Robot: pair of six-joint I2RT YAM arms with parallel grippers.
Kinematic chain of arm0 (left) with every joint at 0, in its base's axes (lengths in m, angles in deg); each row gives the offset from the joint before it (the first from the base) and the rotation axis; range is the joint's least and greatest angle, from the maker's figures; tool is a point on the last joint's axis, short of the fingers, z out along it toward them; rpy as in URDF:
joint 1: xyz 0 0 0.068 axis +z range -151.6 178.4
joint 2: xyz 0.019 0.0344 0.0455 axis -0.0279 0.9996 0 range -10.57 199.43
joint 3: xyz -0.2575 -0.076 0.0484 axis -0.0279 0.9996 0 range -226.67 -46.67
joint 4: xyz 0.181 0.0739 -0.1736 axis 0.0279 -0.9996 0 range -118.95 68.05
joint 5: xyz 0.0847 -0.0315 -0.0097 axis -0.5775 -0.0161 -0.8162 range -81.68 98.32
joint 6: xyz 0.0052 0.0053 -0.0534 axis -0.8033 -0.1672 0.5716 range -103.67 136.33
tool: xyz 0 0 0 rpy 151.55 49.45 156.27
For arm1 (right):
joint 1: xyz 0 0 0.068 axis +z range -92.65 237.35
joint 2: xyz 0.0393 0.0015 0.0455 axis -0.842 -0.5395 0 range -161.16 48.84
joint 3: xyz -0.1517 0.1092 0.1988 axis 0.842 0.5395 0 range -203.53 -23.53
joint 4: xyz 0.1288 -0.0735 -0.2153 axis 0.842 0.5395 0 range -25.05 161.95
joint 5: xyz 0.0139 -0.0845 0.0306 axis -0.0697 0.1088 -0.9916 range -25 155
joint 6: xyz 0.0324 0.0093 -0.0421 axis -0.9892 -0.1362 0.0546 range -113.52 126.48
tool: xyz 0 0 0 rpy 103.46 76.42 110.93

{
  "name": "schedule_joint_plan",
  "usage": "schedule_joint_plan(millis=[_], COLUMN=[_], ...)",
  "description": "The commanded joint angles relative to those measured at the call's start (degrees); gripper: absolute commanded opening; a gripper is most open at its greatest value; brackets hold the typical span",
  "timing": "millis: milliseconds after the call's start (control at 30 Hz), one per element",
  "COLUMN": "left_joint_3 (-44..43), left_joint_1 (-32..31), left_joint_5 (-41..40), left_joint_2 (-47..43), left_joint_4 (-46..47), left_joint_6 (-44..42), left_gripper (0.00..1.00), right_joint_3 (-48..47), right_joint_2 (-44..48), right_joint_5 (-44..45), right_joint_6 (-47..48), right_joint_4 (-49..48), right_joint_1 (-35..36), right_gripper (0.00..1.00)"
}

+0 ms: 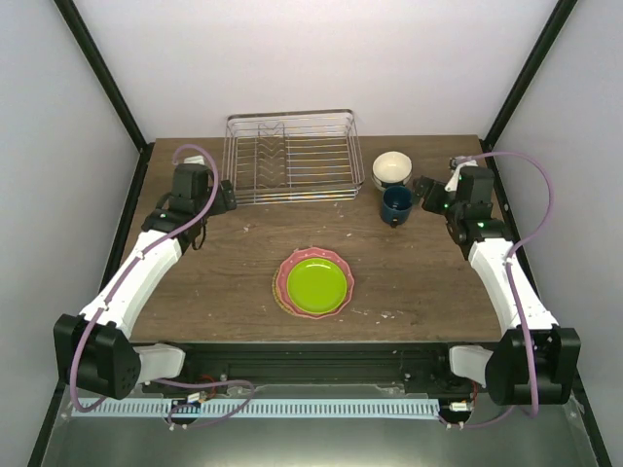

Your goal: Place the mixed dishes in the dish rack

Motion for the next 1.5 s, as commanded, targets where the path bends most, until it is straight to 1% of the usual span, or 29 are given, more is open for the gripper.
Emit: schedule_joint_plan(millis=[0,167,267,433,533,667,800,967,1133,1267,1467], left_joint_3=[-0.1,-0.1,-0.2,1.3,0.9,-3.1,-8.8,-17.6,-23.4,-26.2,-28.5], left_joint_1=[0.0,0.0,0.0,0.0,0.0,-0.1,-0.1,0.0,0.0,0.0,0.0], left_joint_5=[-0.6,-1.9,-1.3,3.5,6.3,9.8,12.1,16.2,18.2,18.3,18.9], left_joint_2=[-0.6,-0.9,-1.2,-2.0,-1.0,3.1,8.3,16.7,25.4,30.3,34.8], left_joint_4=[0.6,1.1,1.3,3.9,4.8,3.5,1.8,0.1,0.2,0.1,0.4], left_joint_6=[-0.8,-0.7,-0.9,-3.8,-5.5,-7.2,-8.9,-9.0,-8.2,-7.7,-7.7], left_gripper=[1.0,1.0,1.0,1.0,1.0,1.0,1.0,1.0,1.0,1.0,1.0], right_joint_3=[-2.5,-2.6,-2.8,-3.1,-3.7,-4.5,-4.1,-5.2,-5.6,-5.5,-6.0], right_joint_2=[-0.6,-1.4,-1.7,-1.4,-1.2,-1.3,-1.6,-3.1,-4.0,-4.4,-6.4], right_joint_5=[-0.5,-1.1,-1.2,-0.1,1.0,2.7,2.1,1.5,3.1,3.1,2.9], right_joint_6=[0.2,0.2,0.4,1.1,2.0,3.2,4.9,5.7,6.6,7.0,6.8], right_joint_4=[0.0,-0.2,0.0,0.5,1.8,3.3,3.3,5.0,5.9,5.9,6.1], right_joint_1=[0.4,0.4,0.4,0.4,0.4,0.4,0.3,0.4,0.3,0.4,0.4], right_gripper=[1.0,1.0,1.0,1.0,1.0,1.0,1.0,1.0,1.0,1.0,1.0])
